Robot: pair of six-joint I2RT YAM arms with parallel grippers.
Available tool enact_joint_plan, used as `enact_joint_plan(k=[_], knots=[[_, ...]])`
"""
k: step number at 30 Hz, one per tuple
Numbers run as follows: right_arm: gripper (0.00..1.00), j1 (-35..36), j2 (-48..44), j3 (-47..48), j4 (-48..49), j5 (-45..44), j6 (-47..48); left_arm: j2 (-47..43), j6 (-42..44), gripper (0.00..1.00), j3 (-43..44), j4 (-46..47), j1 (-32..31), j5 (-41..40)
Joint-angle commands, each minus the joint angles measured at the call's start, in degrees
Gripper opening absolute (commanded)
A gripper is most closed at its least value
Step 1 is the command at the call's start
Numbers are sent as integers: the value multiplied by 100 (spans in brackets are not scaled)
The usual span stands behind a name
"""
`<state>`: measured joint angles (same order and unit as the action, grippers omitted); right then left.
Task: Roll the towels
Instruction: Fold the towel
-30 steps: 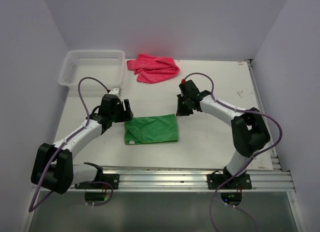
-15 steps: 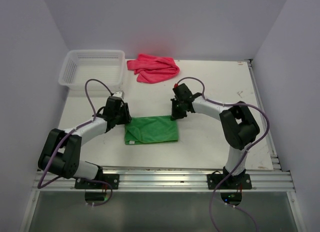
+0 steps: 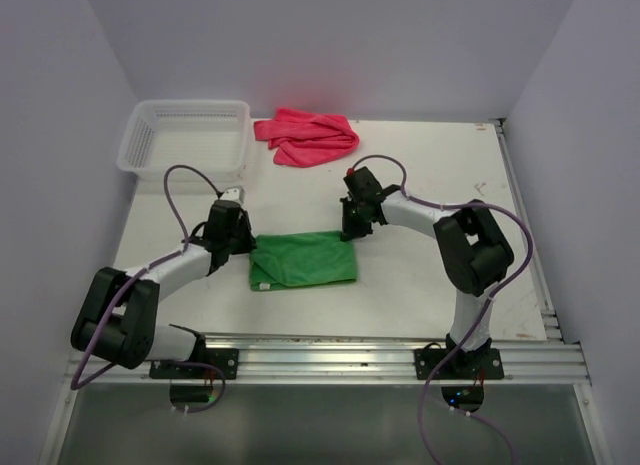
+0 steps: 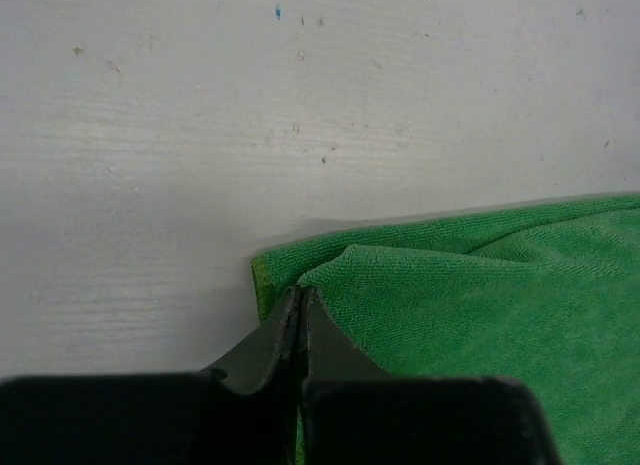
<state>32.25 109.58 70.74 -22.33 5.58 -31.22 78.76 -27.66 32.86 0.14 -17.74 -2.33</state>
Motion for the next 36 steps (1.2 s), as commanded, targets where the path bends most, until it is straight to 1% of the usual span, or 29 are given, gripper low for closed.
enact_joint_plan(k=[1, 4, 6, 10, 15, 16, 17, 18, 20, 22, 23, 25, 27, 31, 32, 34, 36], knots=[[5, 1, 248, 107, 18, -233, 151, -396, 76, 0, -8, 39, 33, -521], [5, 1, 327, 177, -17, -251, 239, -581, 147, 0, -95, 56, 33, -733], [5, 1, 354, 195, -52, -251, 257, -467, 86, 0, -131, -5, 33, -830], [5, 1, 415, 212, -61, -260, 275, -213, -11, 0, -280, 91, 33, -769], [5, 1, 476, 265, -79, -251, 327, 69, -108, 1, -254, 65, 33, -831], [5, 1, 485, 265, -70, -225, 336, 60, -117, 7, -245, 82, 33, -831], [5, 1, 477, 265, -18, -198, 345, 60, -117, 16, -245, 91, 33, -822], [6, 1, 477, 256, -9, -137, 345, 26, -117, 29, -219, 91, 33, -813], [6, 1, 450, 265, 35, -75, 354, -88, -126, 43, -149, 48, 33, -769], [6, 1, 407, 300, 44, 13, 362, -220, -134, 48, -44, -5, 33, -752], [6, 1, 398, 309, 36, 30, 371, -377, -160, 53, 9, -232, 33, -752], [6, 1, 371, 318, 53, 65, 398, -598, -178, 56, 123, -356, 33, -699], [6, 1, 345, 326, 18, 65, 415, -1002, -248, 57, 142, -515, 25, -655], [7, 1, 327, 283, 44, 109, 433, -1696, -450, 59, -77, -647, -72, -462], [7, 1, 318, 274, 44, 110, 433, -1871, -512, 59, -130, -621, -176, -427], [7, 1, 336, 256, 62, 118, 424, -1952, -556, 61, -245, -594, -370, -409], [7, 1, 353, 256, 53, 110, 433, -1847, -600, 61, -254, -664, -809, -610]])
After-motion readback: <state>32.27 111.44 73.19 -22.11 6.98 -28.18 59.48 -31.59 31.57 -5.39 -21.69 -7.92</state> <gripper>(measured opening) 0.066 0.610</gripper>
